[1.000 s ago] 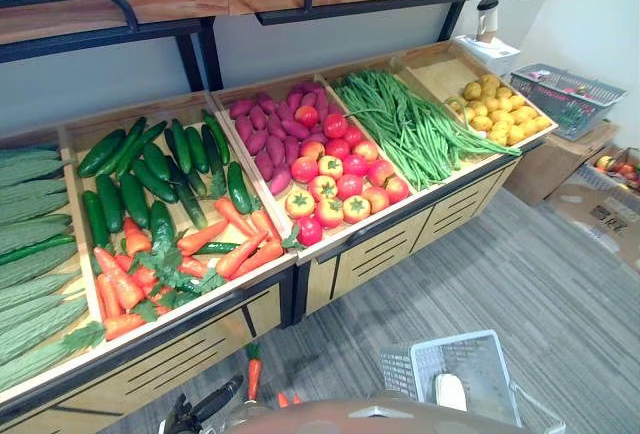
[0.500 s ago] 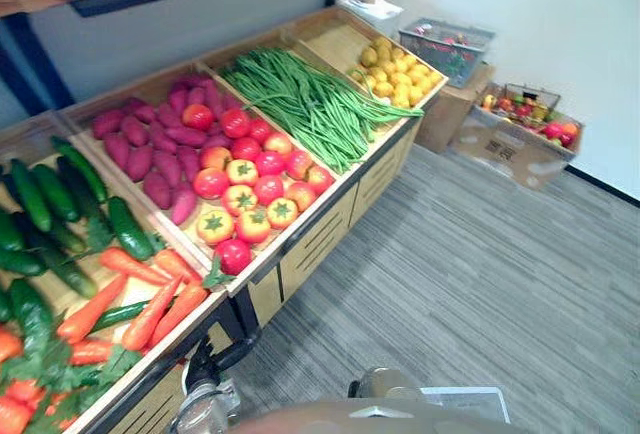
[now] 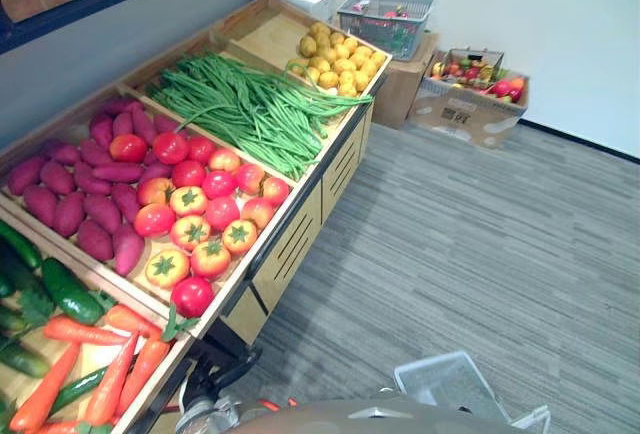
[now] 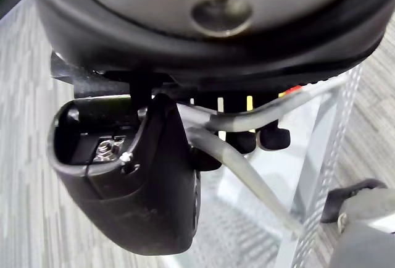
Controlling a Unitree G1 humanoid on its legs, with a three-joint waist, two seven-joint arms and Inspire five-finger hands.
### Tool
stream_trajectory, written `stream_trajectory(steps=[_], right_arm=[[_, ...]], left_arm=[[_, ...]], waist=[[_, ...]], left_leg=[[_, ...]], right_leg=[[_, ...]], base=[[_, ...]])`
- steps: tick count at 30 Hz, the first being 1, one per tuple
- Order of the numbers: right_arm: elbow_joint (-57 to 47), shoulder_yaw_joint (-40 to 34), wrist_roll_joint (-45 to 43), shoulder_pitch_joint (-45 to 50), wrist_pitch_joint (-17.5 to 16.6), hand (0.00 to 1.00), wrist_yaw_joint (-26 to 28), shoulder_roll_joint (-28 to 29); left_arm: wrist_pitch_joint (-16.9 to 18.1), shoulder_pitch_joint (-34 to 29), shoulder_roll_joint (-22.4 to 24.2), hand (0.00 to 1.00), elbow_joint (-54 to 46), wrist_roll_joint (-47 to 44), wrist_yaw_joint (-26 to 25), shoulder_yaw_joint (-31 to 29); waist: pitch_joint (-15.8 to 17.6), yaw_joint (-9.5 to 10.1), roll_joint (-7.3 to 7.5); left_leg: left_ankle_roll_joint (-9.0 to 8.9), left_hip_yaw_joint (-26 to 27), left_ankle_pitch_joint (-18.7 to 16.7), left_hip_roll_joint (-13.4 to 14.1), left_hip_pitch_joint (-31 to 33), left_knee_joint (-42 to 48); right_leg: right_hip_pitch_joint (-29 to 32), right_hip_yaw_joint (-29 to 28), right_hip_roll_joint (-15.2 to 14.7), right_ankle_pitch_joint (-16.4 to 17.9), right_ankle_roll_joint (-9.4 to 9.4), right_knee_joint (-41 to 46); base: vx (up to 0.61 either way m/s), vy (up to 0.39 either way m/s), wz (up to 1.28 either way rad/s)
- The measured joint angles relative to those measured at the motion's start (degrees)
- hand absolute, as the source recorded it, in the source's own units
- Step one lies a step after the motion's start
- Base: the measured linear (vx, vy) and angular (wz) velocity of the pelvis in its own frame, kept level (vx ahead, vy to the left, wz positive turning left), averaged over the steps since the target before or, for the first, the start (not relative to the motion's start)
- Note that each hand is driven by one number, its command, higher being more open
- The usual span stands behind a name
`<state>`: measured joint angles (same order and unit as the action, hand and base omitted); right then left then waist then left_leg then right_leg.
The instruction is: Pick vegetable in the basket
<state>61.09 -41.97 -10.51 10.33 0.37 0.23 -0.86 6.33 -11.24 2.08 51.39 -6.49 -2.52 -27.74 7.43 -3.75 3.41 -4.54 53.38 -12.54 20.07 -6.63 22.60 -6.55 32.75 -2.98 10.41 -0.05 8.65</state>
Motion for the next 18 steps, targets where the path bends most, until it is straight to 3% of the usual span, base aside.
stream_trajectory(steps=[4,11,16,18], right_arm=[[0.00,1.36,-0.06,-1.17,-0.93,0.00,1.15,1.22],[0.19,0.24,0.14,-1.22,-2.41,0.00,2.26,1.71],[2.21,-1.84,0.07,-1.18,-2.37,0.00,2.04,1.71],[2.27,-1.57,0.05,-1.12,-2.33,0.00,1.96,1.75]], left_arm=[[-2.06,1.51,-0.33,1.00,1.56,-0.57,0.19,-2.68],[-4.23,2.21,-0.73,1.00,2.79,-1.30,-0.62,-4.00],[-4.17,2.21,-0.77,1.00,2.90,-1.40,-0.96,-3.83],[-3.63,1.76,-0.78,1.00,2.86,-0.35,-0.59,-3.03]], waist=[[0.85,0.42,0.75],[1.16,0.14,0.39],[1.83,-0.67,-0.23],[2.04,-1.24,-1.31]], left_leg=[[0.20,2.25,0.66,-1.54,-3.06,-2.03],[0.19,4.56,0.66,-1.09,-6.94,-1.45],[0.19,6.57,0.62,0.94,-8.54,1.41],[0.74,5.60,0.35,2.93,-8.78,5.45]], right_leg=[[-2.84,-1.38,0.29,-2.45,-0.02,-3.65],[-6.54,-3.42,1.39,-3.55,0.09,-7.21],[-7.61,-5.93,2.41,-3.80,0.01,-7.93],[-7.49,-9.43,3.67,-3.74,-0.22,-8.34]], base=[[0.02,0.081,-0.19],[-0.03,0.041,-0.14],[-0.04,0.023,-0.24],[-0.05,0.007,-0.62]])
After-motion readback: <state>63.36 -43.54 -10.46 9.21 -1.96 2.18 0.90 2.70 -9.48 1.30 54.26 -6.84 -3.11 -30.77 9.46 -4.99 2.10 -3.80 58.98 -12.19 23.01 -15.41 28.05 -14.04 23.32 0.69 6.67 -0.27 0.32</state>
